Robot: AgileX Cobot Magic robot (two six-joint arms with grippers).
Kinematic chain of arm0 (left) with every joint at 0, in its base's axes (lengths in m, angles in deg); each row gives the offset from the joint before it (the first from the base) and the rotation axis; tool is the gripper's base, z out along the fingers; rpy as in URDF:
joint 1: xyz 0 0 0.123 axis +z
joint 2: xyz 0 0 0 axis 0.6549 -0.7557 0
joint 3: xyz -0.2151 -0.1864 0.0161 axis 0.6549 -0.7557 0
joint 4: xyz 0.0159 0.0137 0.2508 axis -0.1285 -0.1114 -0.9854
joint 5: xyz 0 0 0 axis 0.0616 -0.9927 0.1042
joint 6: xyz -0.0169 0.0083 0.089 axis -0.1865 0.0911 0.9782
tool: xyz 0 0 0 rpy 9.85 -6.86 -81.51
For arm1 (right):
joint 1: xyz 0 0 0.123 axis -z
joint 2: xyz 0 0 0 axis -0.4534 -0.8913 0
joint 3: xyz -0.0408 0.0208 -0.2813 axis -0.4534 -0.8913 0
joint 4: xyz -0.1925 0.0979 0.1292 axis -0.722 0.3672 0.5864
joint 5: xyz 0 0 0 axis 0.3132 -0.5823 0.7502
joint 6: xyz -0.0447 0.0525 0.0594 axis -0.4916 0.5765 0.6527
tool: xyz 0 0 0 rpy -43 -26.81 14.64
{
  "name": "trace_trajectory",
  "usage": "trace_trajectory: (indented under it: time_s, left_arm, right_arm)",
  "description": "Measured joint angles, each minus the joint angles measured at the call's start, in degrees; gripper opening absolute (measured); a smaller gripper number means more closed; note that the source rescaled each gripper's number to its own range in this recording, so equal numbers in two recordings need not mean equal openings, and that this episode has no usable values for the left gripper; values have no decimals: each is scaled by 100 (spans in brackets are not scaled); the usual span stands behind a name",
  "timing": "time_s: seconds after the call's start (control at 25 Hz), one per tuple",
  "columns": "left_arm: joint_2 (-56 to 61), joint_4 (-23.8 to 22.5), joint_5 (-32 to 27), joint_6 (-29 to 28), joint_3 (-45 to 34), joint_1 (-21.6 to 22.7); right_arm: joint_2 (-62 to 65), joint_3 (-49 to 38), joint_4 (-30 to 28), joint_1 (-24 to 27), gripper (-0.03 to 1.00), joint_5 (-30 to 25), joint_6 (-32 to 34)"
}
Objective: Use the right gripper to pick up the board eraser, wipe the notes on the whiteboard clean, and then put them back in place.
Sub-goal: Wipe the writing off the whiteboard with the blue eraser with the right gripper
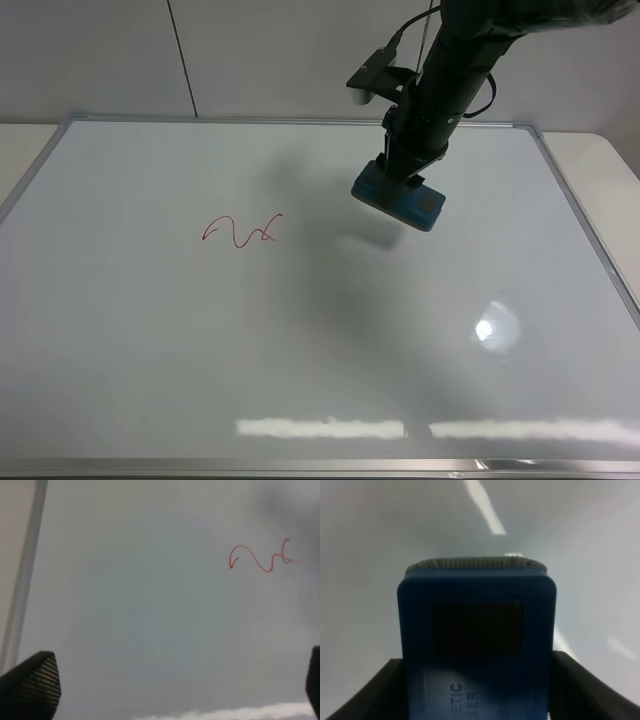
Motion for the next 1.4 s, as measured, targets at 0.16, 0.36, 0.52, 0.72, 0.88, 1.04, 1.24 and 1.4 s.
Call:
trace_trajectory:
  time_s: [0.16,0.36,0.52,0.72,0.88,1.04,1.24,1.4]
  left_arm:
    - [0,0,0,0,0,0]
    - [0,0,0,0,0,0]
    - [0,0,0,0,0,0]
    - [0,0,0,0,0,0]
    - [0,0,0,0,0,0]
    - [0,0,0,0,0,0]
    - [0,0,0,0,0,0]
    - [0,0,0,0,0,0]
  right_arm:
    - [-165,251,85,-284,3,-44,-10]
    - [-496,765,128,-574,3,-395,11]
    - [-759,1291,117,-689,3,-788,145]
    - [-1093,1680,97,-823,3,-939,212]
    - [-1356,2011,-29,-928,3,-995,356]
    - [-1619,2406,-82,-1041,3,-1094,499]
    - [-2025,2955,-125,-1243,3,-1185,522]
    - [-2345,3341,-158,-1354,3,-1179,562]
